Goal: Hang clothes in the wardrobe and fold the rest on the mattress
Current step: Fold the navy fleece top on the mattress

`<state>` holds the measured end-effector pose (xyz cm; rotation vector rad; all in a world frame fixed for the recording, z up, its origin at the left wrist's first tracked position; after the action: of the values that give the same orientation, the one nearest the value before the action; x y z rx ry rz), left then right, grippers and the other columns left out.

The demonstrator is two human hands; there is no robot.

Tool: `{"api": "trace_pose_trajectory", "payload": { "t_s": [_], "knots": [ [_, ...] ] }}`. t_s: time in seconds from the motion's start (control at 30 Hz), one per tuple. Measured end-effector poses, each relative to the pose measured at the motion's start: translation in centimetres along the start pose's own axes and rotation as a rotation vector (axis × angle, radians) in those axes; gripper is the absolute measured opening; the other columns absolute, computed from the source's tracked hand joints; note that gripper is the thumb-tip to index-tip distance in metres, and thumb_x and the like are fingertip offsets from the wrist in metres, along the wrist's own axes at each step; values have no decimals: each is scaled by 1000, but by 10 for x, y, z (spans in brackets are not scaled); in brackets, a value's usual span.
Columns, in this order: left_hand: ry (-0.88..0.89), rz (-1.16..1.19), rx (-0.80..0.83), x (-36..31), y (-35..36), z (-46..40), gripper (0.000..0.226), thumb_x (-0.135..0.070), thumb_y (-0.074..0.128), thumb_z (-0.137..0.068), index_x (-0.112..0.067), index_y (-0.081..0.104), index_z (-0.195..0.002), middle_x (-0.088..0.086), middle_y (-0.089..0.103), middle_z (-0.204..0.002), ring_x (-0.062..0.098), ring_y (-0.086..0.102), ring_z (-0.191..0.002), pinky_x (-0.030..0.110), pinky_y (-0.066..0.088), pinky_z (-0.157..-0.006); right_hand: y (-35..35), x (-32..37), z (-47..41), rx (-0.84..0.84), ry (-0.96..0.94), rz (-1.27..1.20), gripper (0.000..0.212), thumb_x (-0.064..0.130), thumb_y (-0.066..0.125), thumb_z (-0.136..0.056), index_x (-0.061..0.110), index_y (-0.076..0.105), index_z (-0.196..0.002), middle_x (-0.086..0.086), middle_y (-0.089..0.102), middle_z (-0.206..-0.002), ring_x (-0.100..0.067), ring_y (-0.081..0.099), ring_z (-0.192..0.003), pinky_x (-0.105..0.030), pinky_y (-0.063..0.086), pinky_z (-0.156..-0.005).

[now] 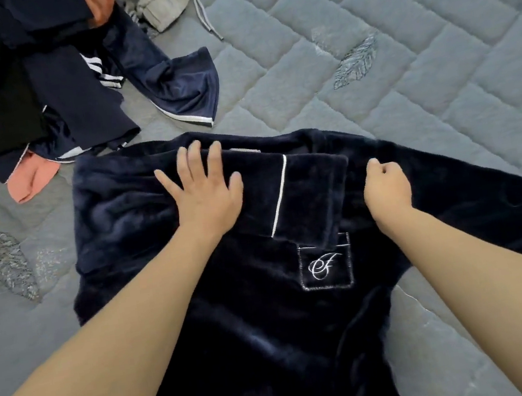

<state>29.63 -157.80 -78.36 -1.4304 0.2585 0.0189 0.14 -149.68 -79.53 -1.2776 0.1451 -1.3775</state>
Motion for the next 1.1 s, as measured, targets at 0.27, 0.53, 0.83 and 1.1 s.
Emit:
{"api": "trace_pose_trajectory", "payload": {
  "t_s": [0.27, 0.53, 0.83, 1.1],
  "knots": [
    [-69, 84, 168, -167, 50, 75, 75, -50, 25, -98, -16, -4, -158, 11, -10, -166, 33, -13, -151, 65, -7, -117, -155, -141, -36, -134, 351, 257, 45, 35, 46, -89, 23, 50, -133, -9, 39, -144, -34, 38, -129, -47, 30, -107],
    [526, 3, 334, -386, 95, 158, 74, -48, 43, -95, -28, 9, -158, 8, 9, -165, 30, 4, -150, 54, 0, -122, -303, -276, -69, -332, 670, -13, 64, 46, 53, -88, 21, 33, -143, -9, 27, -150, -34, 34, -132, -44, 31, -110],
    [408, -247, 201, -457, 101, 173, 29, -21, 47, -90, -16, 48, -118, 6, 49, -115, 32, 45, -104, 45, 39, -85, -353, -314, -126, 87, 389, -510, 29, -9, 49, -79, 13, 65, -87, -5, 66, -78, -23, 61, -73, -29, 54, -65],
    [428, -241, 201, -469, 111, 191, 72, -30, 58, -88, -23, 30, -154, 14, 32, -152, 37, 29, -137, 70, 21, -108, -413, -362, -153, -94, 158, -329, 33, -5, 47, -86, 14, 65, -107, -8, 63, -109, -14, 55, -90, -20, 41, -66]
  ]
}}
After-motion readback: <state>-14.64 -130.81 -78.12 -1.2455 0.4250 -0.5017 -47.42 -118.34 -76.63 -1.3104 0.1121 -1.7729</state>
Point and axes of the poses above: each hand's wrist, its own z-axis away from the middle knuckle, its own y-axis out of the palm, x = y × z, the point moved 4 cm from there along -z, towards the middle knuckle
